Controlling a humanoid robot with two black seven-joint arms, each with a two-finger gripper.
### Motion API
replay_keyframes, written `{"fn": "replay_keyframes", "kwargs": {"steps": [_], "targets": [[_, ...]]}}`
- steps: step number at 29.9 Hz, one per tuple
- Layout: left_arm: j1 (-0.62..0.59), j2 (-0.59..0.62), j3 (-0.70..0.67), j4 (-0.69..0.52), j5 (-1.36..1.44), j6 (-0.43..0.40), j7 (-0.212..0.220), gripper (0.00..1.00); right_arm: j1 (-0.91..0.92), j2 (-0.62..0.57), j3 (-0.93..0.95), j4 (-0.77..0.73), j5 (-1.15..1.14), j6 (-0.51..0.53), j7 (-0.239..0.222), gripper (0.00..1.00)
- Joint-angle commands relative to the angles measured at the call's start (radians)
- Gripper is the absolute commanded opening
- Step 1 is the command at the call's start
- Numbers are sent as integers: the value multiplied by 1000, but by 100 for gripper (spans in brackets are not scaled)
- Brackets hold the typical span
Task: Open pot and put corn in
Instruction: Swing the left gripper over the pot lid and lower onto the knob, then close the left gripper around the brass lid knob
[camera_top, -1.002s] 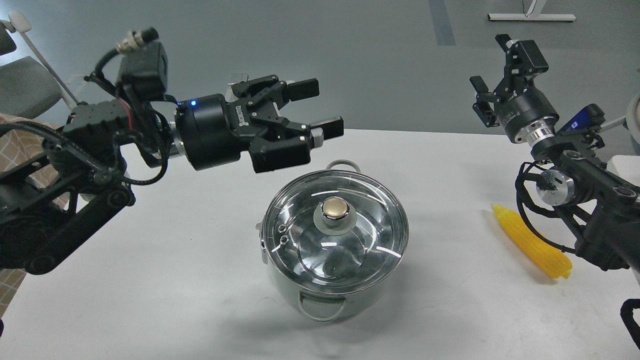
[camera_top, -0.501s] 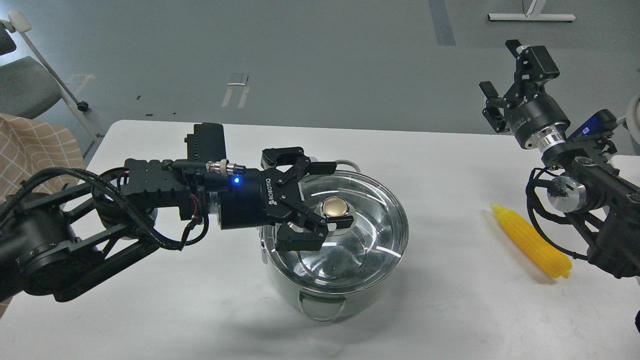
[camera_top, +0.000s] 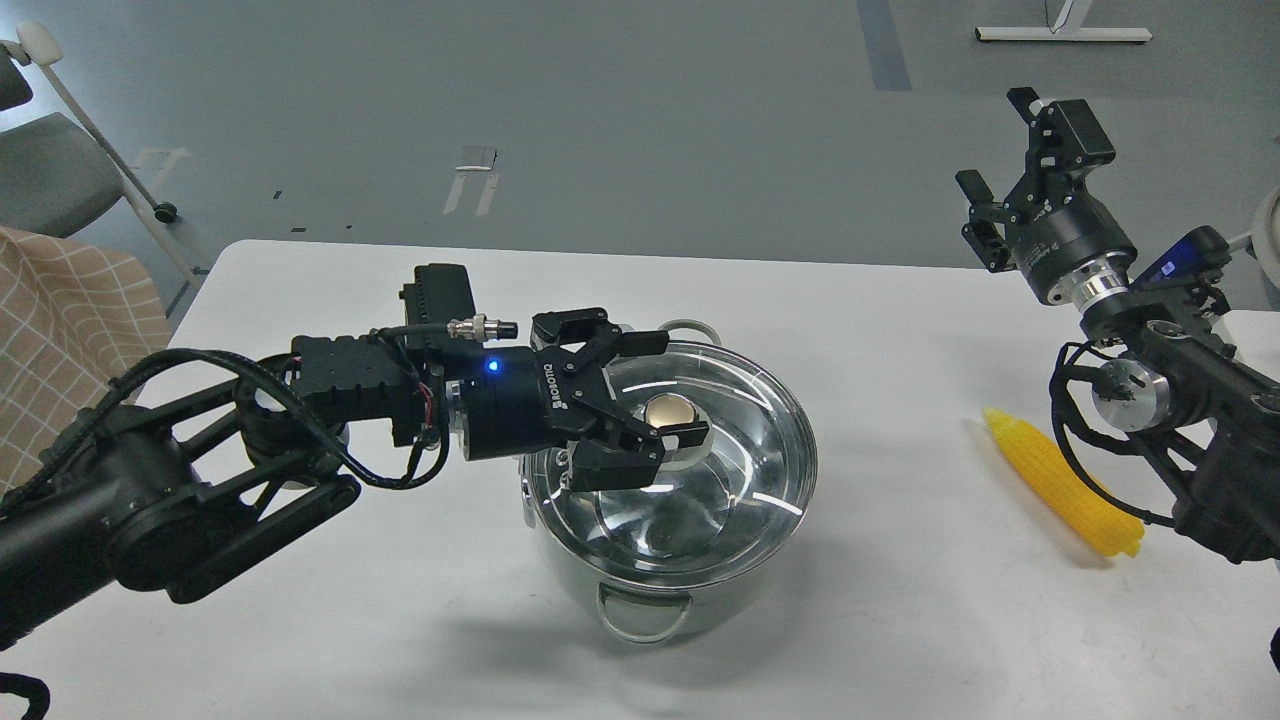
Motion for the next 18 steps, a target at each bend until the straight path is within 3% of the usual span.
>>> {"fn": "replay_keyframes", "kwargs": {"steps": [1,14,18], "targets": [[28,-4,0,0,0,2,0,98,0,0,0,0,0,-1,0,99],[66,-37,-3,48,0,46,0,96,-3,0,0,5,0,-6,0,99],[66,-44,-3,57,0,56,0,84,-3,0,0,5,0,-6,0,99]]}}
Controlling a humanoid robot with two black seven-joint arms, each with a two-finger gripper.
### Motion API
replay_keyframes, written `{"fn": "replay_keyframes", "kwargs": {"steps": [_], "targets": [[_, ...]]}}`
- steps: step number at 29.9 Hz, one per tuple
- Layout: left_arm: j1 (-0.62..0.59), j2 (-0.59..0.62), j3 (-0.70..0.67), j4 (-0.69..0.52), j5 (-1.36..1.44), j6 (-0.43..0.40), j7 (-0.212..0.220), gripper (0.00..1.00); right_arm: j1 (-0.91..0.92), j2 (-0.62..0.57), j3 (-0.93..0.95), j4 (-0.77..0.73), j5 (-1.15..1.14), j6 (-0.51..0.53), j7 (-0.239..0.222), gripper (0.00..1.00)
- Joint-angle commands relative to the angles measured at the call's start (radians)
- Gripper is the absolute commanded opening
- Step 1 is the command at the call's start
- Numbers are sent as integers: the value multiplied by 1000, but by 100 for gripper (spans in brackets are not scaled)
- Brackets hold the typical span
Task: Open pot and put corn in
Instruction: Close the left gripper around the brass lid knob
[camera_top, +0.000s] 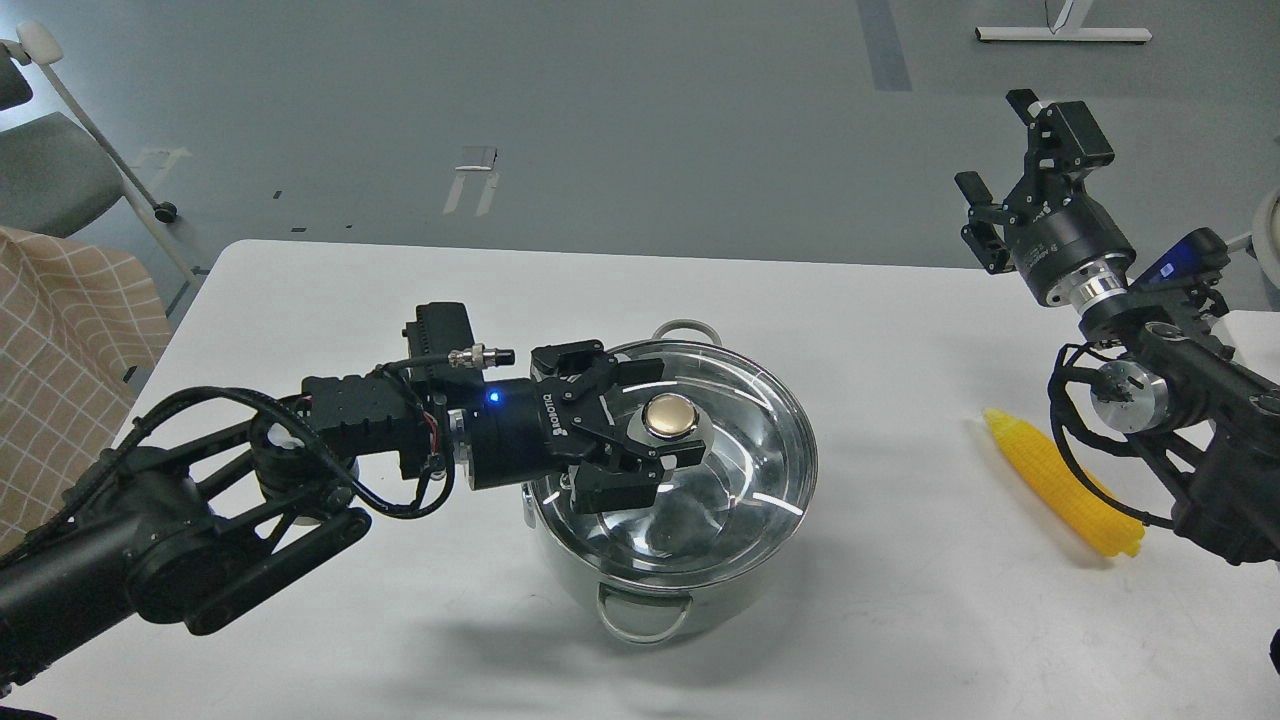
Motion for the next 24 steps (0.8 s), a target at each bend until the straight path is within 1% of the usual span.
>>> {"fn": "replay_keyframes", "kwargs": {"steps": [1,2,4,12,18,24], "targets": [[2,-2,0,9,0,4,0,79,-1,0,0,0,0,0,0,99],[3,-2,0,14,0,6,0,72,-3,-2,0,2,0,0,0,99],[5,-2,0,14,0,7,0,71,-5,-2,0,2,0,0,0,99],[23,-2,0,14,0,38,0,72,-6,-2,2,2,0,0,0,99],[35,2,0,5,0,56,0,76,-5,-2,2,2,0,0,0,99],[41,2,0,6,0,60,0,76,-5,-2,2,2,0,0,0,99]]}}
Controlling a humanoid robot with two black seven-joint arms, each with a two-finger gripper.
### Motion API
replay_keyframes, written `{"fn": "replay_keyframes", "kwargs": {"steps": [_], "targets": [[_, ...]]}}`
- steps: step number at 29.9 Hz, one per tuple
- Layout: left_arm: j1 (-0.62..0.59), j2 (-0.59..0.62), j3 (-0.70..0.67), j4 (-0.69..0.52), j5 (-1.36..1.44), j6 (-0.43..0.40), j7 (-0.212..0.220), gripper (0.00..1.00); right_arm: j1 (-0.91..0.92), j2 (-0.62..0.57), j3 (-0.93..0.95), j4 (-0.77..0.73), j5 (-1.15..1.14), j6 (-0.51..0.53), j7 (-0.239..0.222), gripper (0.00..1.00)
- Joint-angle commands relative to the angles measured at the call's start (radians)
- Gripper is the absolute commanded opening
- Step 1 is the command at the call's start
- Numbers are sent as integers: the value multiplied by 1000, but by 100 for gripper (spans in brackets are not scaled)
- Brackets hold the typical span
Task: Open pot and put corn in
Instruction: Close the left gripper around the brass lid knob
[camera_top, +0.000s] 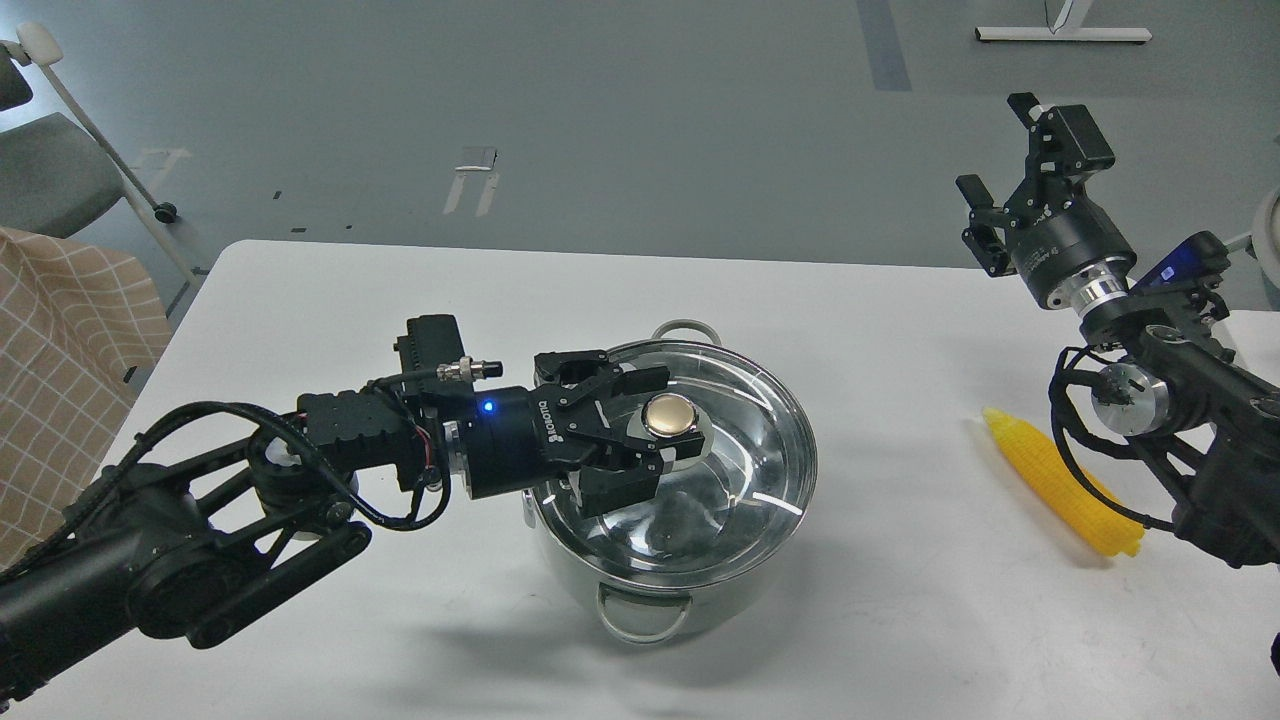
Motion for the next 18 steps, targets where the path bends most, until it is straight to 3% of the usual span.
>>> {"fn": "replay_keyframes", "kwargs": {"steps": [1,5,8,10,11,14,15,18], "targets": [[6,0,0,1,0,1,0,76,1,0,0,0,0,0,0,99],[18,0,0,1,0,1,0,73,1,0,0,0,0,0,0,99],[20,2,0,3,0,1,0,65,1,0,0,0,0,-1,0,99],[20,3,-2,3,0,1,0,43,1,0,0,0,0,-3,0,99],[20,3,-2,3,0,1,0,43,1,0,0,0,0,-3,0,99],[18,5,-5,3,0,3,0,26,1,1,0,0,0,-3,0,99],[18,6,-9,1,0,3,0,14,1,1,0,0,0,-3,0,99],[15,8,-15,-5,0,12,0,5,-1,0,0,0,0,-3,0,99]]}}
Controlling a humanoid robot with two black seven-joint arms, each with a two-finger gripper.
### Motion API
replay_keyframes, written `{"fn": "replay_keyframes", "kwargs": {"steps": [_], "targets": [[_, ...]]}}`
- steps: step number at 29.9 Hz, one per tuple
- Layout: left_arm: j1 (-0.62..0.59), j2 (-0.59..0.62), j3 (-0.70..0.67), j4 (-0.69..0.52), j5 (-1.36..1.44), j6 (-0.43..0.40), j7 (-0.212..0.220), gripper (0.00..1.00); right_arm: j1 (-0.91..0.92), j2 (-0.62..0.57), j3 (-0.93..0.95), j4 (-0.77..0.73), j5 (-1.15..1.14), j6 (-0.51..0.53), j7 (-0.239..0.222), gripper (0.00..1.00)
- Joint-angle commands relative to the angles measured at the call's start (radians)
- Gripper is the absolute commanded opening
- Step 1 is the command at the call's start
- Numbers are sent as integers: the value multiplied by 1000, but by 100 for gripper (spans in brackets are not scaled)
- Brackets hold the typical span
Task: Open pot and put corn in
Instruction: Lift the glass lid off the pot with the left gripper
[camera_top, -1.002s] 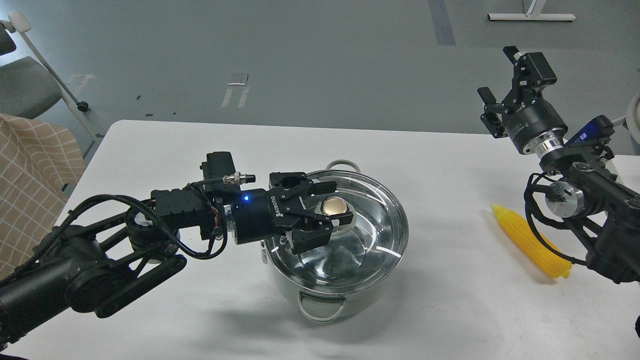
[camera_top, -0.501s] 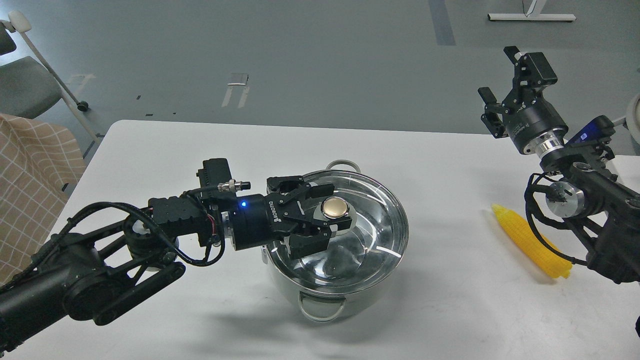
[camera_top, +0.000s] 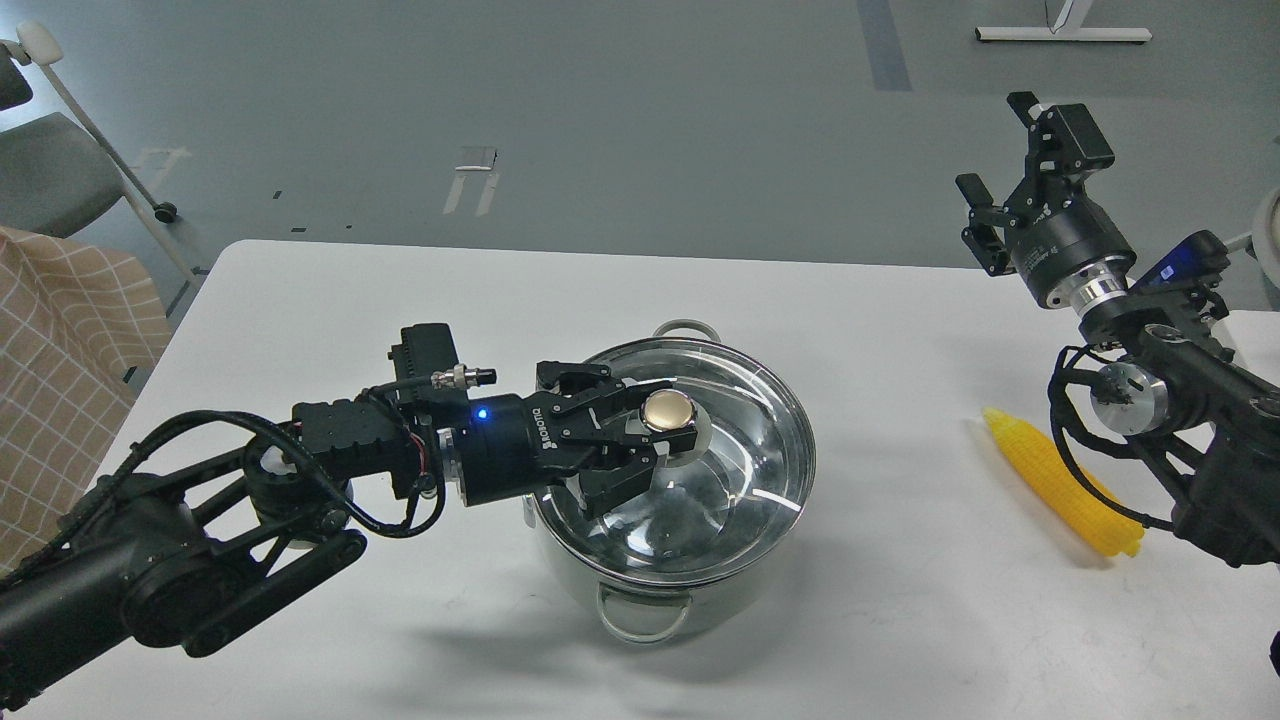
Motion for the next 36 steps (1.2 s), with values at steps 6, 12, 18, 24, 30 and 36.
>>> {"fn": "replay_keyframes", "kwargs": {"steps": [6,12,18,24,30,36], "targets": [[-44,30,-60,-48,0,16,0,1,0,-1,0,0,0,0,0,99],[-81,187,-132,-64,0,16,0,1,0,-14,1,5,0,-5,0,99],[-64,385,-181,-27,0,46,0,1,-8,-29,1,21,0,-11,0,99],[-6,441,-168,212,-48,173,0,1,-8,-29,0,21,0,-11,0,99],[89,410,-166,338,-132,244,0,2,-15,-29,0,21,0,-11,0,99],[141,304,-161,436,-201,250,0,3,-29,-29,0,23,0,-11,0,99]]}}
